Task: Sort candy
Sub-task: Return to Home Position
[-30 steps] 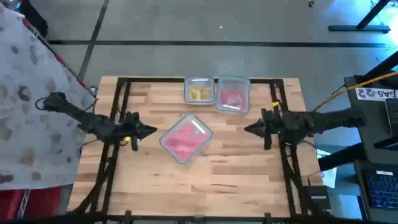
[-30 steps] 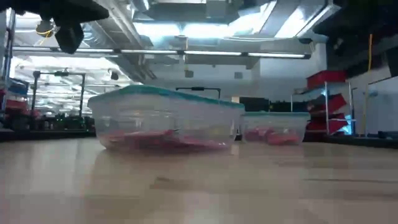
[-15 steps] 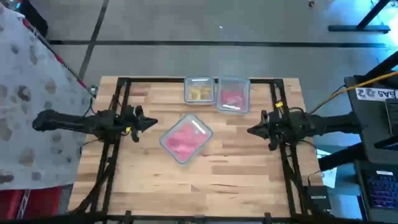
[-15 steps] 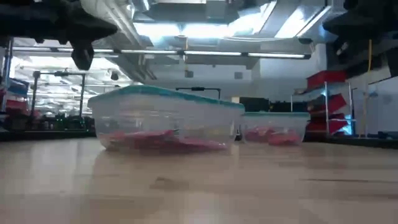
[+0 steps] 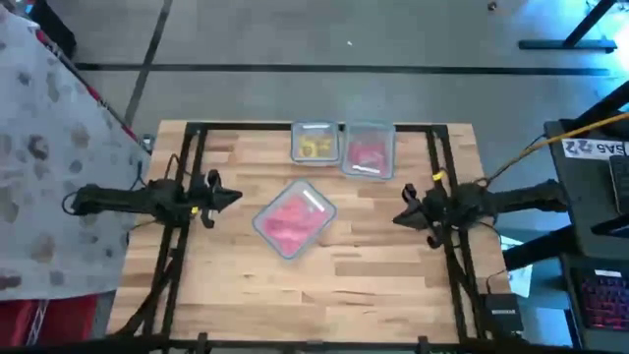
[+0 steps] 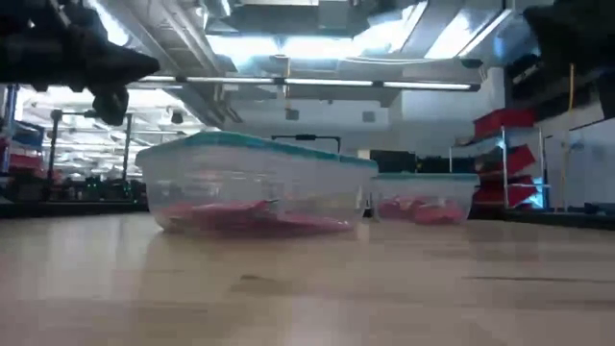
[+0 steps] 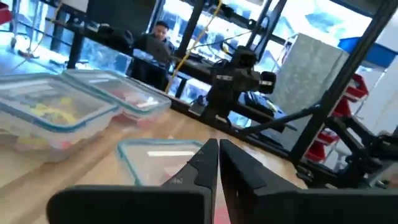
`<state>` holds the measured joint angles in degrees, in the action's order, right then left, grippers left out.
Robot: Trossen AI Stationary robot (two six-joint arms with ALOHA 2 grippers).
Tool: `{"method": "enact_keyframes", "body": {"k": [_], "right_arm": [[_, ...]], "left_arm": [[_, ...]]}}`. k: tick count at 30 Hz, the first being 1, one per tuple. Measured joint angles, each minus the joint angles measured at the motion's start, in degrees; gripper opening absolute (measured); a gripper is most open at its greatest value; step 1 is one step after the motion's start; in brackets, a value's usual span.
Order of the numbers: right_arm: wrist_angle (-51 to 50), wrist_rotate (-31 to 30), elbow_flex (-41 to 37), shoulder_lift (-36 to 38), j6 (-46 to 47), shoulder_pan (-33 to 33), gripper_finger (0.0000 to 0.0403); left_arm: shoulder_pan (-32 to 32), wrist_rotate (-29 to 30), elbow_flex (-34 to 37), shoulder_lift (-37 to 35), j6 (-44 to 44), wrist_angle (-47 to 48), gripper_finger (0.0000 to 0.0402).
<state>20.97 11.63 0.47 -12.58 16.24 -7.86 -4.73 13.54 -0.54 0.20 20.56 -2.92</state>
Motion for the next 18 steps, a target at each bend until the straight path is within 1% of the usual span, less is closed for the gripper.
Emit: {"method": "enact_keyframes", "body": {"k": [2,4,6,9,12,15,18], "right_arm": [[-1.2,-0.3,0.0,0.0,-0.7,0.0,0.0],[-2.3,-0.7,0.0,0.0,-2.7,0.0,0.0],[-3.0,-1.3,0.0,0.0,-4.8,0.0,0.0],[-6.4,-5.1,0.0,0.0,-6.4,0.0,0.0001],[-12.4,-10.0,0.0,0.0,-6.7,0.0,0.0001],[-19.6,-12.2,0.0,0.0,-5.7,0.0,0.0001],[-20.4,-12.0,0.0,-0.7,-1.1,0.0,0.0001]], "left_arm": [[0.0,-1.3,0.0,0.5,-0.2,0.4,0.0],[0.0,-3.2,0.0,0.5,-1.8,0.4,0.0],[0.0,-3.8,0.0,0.4,-3.6,0.8,0.0],[0.0,-4.0,0.0,0.4,-4.8,0.8,0.0],[0.0,-4.4,0.0,0.6,-4.2,0.9,0.0],[0.0,-4.7,0.0,0.8,-1.8,1.0,0.0],[0.0,-4.6,0.0,0.8,-2.5,1.0,0.0]]}}
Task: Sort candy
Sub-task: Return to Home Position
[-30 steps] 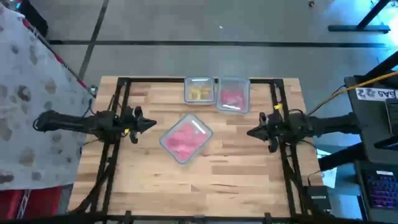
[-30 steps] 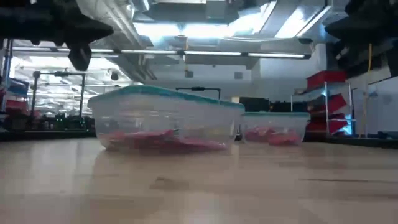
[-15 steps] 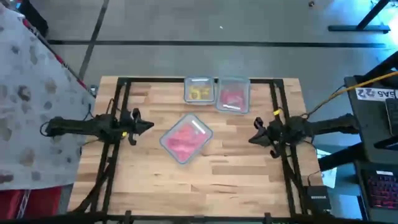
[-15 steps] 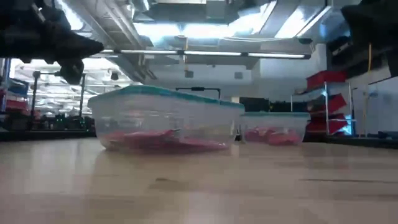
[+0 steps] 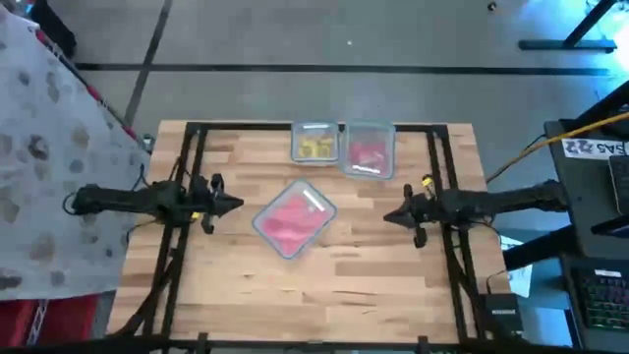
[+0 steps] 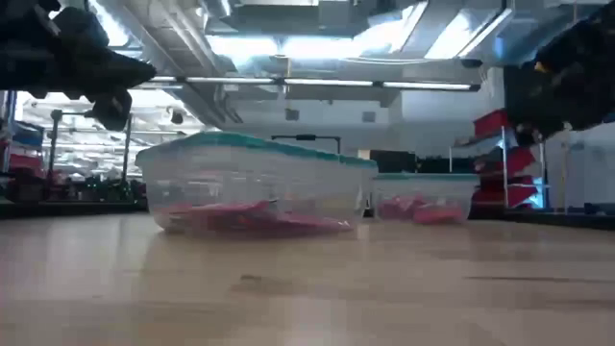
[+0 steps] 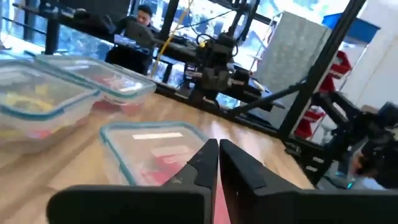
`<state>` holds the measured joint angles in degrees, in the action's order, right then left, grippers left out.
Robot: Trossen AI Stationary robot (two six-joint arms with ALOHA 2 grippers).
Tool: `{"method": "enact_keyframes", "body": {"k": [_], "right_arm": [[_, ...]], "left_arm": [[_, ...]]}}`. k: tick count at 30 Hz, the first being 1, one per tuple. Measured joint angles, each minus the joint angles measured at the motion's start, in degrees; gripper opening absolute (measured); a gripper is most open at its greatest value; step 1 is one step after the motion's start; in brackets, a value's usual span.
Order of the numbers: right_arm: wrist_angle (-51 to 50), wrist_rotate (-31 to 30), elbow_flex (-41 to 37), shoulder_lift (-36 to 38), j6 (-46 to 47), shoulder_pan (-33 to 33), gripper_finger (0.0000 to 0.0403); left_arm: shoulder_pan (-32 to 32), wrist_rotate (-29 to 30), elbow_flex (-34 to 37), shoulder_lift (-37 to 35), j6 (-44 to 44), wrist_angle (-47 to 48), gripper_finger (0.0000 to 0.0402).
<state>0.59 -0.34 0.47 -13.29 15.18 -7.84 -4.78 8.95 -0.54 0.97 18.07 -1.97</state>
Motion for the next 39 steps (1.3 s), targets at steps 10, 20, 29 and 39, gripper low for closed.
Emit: {"method": "enact_keyframes", "body": {"k": [10,20,29,39], "right_arm": [[-0.1,0.1,0.0,-0.1,0.9,0.0,0.0001],[-0.1,0.1,0.0,-0.1,1.0,0.0,0.0001],[-0.1,0.1,0.0,-0.1,1.0,0.0,0.0001],[-0.2,0.0,0.0,3.6,1.0,0.0,0.0001]], "left_arm": [[0.0,0.1,0.0,0.0,2.1,0.0,0.0],[0.0,0.2,0.0,0.0,2.1,0.0,0.0],[0.0,0.2,0.0,0.0,2.1,0.0,0.0],[0.0,0.2,0.0,0.0,2.1,0.0,0.0]]}}
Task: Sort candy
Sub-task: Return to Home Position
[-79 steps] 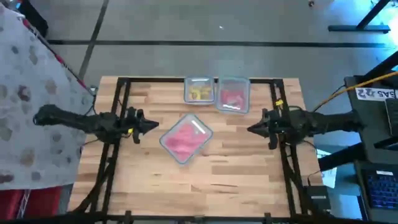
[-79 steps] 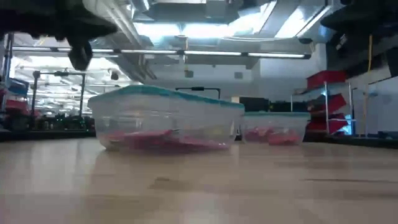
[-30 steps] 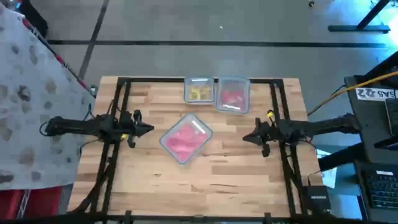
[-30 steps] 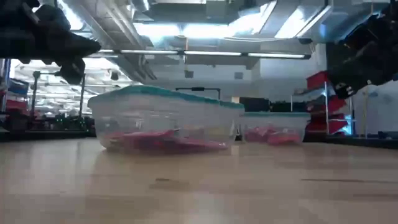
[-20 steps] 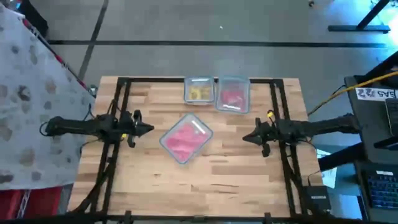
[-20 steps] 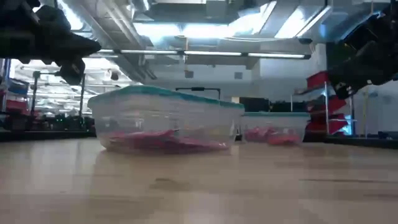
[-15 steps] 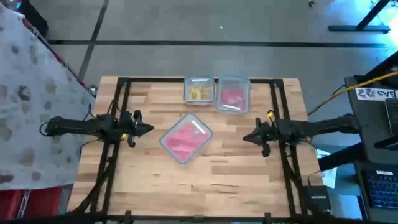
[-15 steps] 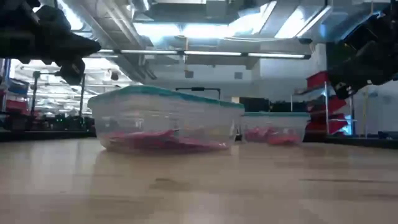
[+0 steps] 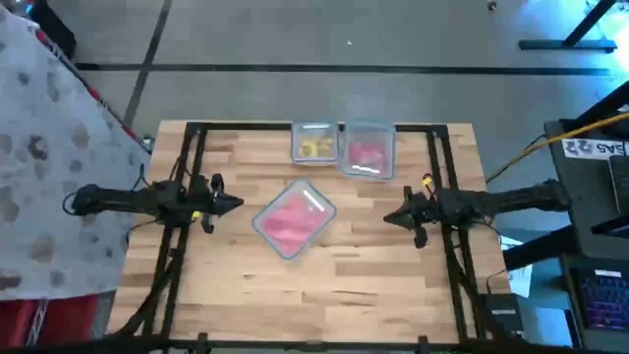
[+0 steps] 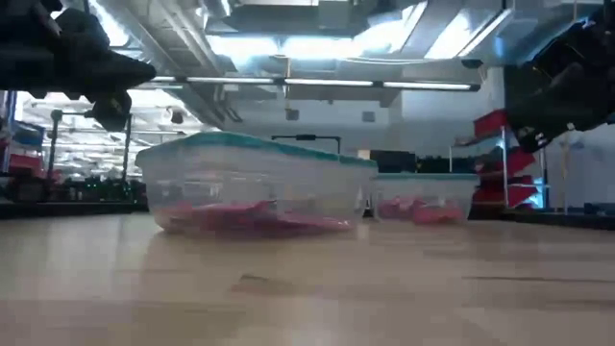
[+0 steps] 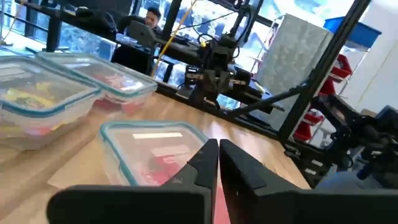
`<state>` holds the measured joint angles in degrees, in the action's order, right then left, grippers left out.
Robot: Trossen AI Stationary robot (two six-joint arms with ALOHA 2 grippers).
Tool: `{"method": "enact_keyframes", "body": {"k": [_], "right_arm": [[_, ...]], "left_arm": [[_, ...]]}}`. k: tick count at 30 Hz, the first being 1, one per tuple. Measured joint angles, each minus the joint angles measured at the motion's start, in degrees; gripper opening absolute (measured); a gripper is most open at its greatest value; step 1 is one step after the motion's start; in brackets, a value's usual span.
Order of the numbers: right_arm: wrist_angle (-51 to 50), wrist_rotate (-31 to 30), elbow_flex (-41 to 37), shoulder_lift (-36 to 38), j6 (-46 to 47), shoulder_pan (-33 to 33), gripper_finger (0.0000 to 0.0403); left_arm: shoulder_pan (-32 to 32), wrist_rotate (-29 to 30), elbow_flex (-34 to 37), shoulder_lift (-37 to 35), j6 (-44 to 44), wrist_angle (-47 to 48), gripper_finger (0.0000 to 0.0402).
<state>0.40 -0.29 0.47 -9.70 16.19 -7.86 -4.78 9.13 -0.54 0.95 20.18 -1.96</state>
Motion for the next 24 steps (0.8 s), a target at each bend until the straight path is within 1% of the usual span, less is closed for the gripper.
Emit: {"method": "enact_keyframes", "body": {"k": [5,8,24], "right_arm": [[0.0,-0.1,0.0,4.3,0.0,0.0,0.0001],[0.0,-0.1,0.0,5.6,0.0,0.0,0.0001],[0.0,-0.1,0.0,5.8,0.0,0.0,0.0001]], "left_arm": [[0.0,0.0,0.0,0.0,0.0,0.0,0.0],[0.0,0.0,0.0,0.0,0.0,0.0,0.0],[0.0,0.0,0.0,0.0,0.0,0.0,0.0]]}}
